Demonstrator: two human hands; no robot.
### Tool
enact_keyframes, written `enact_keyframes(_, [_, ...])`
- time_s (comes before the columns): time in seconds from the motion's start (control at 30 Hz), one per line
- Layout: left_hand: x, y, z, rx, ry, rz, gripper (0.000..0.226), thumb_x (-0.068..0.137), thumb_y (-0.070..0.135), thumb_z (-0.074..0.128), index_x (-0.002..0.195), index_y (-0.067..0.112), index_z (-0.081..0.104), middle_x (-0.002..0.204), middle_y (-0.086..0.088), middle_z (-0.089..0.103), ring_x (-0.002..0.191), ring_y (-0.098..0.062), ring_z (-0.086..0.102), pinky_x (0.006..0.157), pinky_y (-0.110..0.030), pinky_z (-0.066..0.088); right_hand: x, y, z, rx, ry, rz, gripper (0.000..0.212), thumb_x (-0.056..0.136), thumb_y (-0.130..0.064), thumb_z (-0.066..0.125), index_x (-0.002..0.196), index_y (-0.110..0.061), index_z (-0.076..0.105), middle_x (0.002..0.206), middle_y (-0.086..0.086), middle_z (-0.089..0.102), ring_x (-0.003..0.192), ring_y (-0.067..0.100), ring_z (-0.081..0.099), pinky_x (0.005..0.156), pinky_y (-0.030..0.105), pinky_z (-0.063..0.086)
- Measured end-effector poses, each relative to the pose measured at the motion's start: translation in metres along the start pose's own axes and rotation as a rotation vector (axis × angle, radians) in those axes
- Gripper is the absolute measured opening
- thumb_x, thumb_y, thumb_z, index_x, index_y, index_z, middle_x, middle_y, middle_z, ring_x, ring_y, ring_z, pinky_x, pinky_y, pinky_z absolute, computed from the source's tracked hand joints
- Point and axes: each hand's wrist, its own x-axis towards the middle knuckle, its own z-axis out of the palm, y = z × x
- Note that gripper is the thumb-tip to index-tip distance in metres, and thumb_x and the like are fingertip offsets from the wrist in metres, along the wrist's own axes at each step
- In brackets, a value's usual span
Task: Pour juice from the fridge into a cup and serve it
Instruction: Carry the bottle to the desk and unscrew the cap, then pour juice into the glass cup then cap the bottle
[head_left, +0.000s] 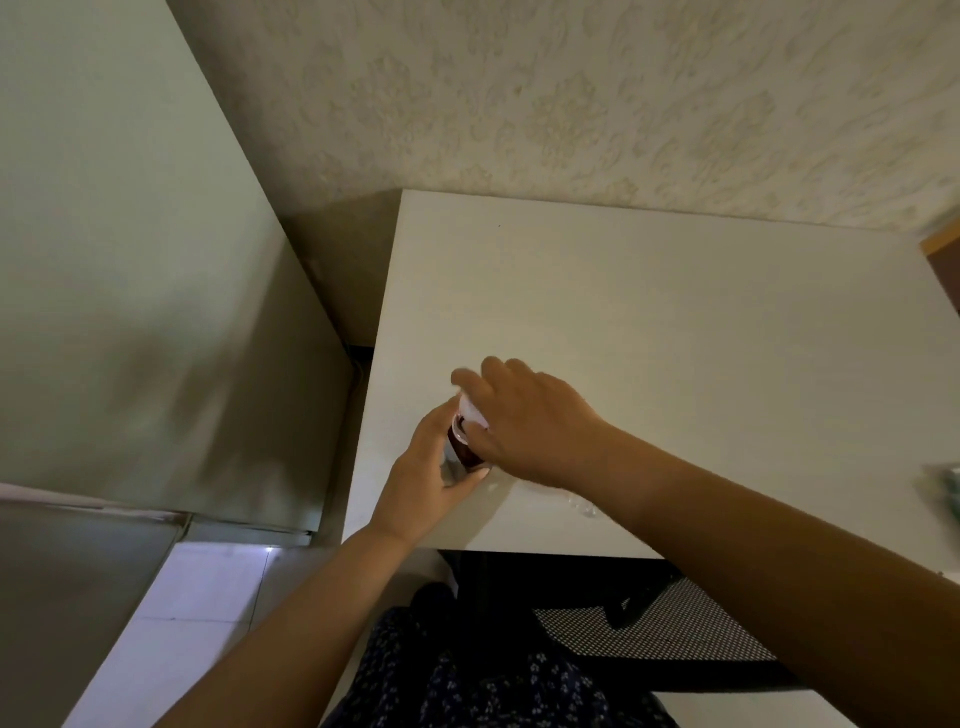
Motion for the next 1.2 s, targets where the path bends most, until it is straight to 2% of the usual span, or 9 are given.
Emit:
enact_keyframes(0.1, [-0.001, -0.006, 0.001, -0.035, 0.012, -0.021, 0.091, 0.077, 0.031, 0.076, 0.142, 0.044, 0.013, 0.143, 0.02, 0.031, 0.13, 0.007, 0.03, 0.101, -0.006, 0.028, -0.021, 0.033, -0.006, 0.151, 0.066, 0.247, 0.046, 0.091, -0.037, 0.045, 0.13, -0.015, 0.033, 0.12, 0.007, 0.047, 0.106, 0.027, 0.048, 0.083, 0.039, 0.044])
enact_keyframes(0.2, [-0.003, -0.014, 0.003, -0.106, -0.016, -0.079, 0.099, 0.075, 0.027, 0.079, 0.143, 0.045, 0.01, 0.15, 0.013, 0.031, 0.137, -0.001, 0.029, 0.111, -0.022, 0.027, -0.053, 0.082, 0.012, 0.123, 0.093, 0.516, 0.043, 0.089, -0.037, 0.051, 0.122, -0.012, 0.039, 0.117, 0.011, 0.05, 0.104, 0.031, 0.051, 0.081, 0.04, 0.045])
enact_keyframes(0.33, [-0.004, -0.018, 0.004, -0.125, -0.027, -0.102, 0.099, 0.074, 0.021, 0.079, 0.144, 0.044, 0.013, 0.15, 0.01, 0.032, 0.137, -0.004, 0.03, 0.113, -0.032, 0.028, -0.09, 0.119, 0.059, 0.088, -0.147, 0.684, 0.043, 0.088, -0.034, 0.054, 0.123, -0.014, 0.04, 0.119, 0.012, 0.05, 0.106, 0.032, 0.052, 0.082, 0.041, 0.047])
enact_keyframes(0.53, [-0.003, -0.011, 0.009, -0.09, 0.023, -0.119, 0.096, 0.075, 0.02, 0.078, 0.141, 0.044, 0.013, 0.143, 0.016, 0.032, 0.136, -0.013, 0.035, 0.111, -0.04, 0.034, -0.116, 0.13, 0.107, 0.088, -0.266, 0.704, 0.044, 0.088, -0.038, 0.056, 0.124, -0.017, 0.042, 0.119, 0.007, 0.051, 0.107, 0.028, 0.053, 0.081, 0.037, 0.046])
enact_keyframes(0.73, [-0.002, -0.009, 0.011, -0.118, 0.042, -0.116, 0.095, 0.075, 0.02, 0.079, 0.135, 0.053, 0.014, 0.146, 0.01, 0.032, 0.136, -0.014, 0.036, 0.112, -0.039, 0.033, -0.122, 0.133, 0.127, 0.126, -0.328, 0.742, 0.045, 0.088, -0.038, 0.057, 0.125, -0.017, 0.04, 0.121, 0.008, 0.047, 0.107, 0.029, 0.053, 0.079, 0.037, 0.045])
enact_keyframes(0.9, [-0.002, -0.006, 0.015, -0.183, 0.05, -0.127, 0.089, 0.075, 0.012, 0.077, 0.138, 0.04, 0.02, 0.138, 0.021, 0.034, 0.132, -0.008, 0.037, 0.111, -0.034, 0.033, -0.123, 0.132, 0.128, 0.107, -0.337, 0.736, 0.054, 0.086, -0.041, 0.059, 0.129, -0.018, 0.037, 0.125, 0.007, 0.045, 0.112, 0.027, 0.049, 0.083, 0.037, 0.047])
enact_keyframes(0.97, [-0.002, -0.006, 0.015, -0.198, 0.049, -0.137, 0.088, 0.075, 0.012, 0.077, 0.138, 0.036, 0.023, 0.134, 0.029, 0.034, 0.128, 0.0, 0.037, 0.111, -0.032, 0.034, -0.125, 0.126, 0.125, 0.124, -0.288, 0.738, 0.054, 0.087, -0.037, 0.056, 0.132, -0.016, 0.035, 0.13, 0.007, 0.043, 0.116, 0.027, 0.045, 0.089, 0.037, 0.045])
enact_keyframes(1.1, [-0.003, -0.005, 0.014, -0.199, 0.062, -0.116, 0.086, 0.073, 0.009, 0.079, 0.138, 0.031, 0.027, 0.133, 0.024, 0.037, 0.125, 0.002, 0.04, 0.11, -0.032, 0.035, -0.132, 0.097, 0.116, 0.42, 0.058, 0.741, 0.053, 0.087, -0.026, 0.054, 0.135, -0.015, 0.035, 0.135, 0.006, 0.044, 0.124, 0.024, 0.04, 0.1, 0.036, 0.038])
enact_keyframes(1.2, [-0.003, -0.006, 0.013, -0.172, 0.069, -0.103, 0.085, 0.072, 0.012, 0.08, 0.137, 0.033, 0.029, 0.134, 0.018, 0.04, 0.129, -0.005, 0.04, 0.11, -0.032, 0.034, -0.134, 0.07, 0.114, 0.583, 0.099, 0.643, 0.069, 0.084, -0.042, 0.059, 0.14, -0.018, 0.028, 0.142, 0.0, 0.037, 0.129, 0.018, 0.036, 0.104, 0.038, 0.037])
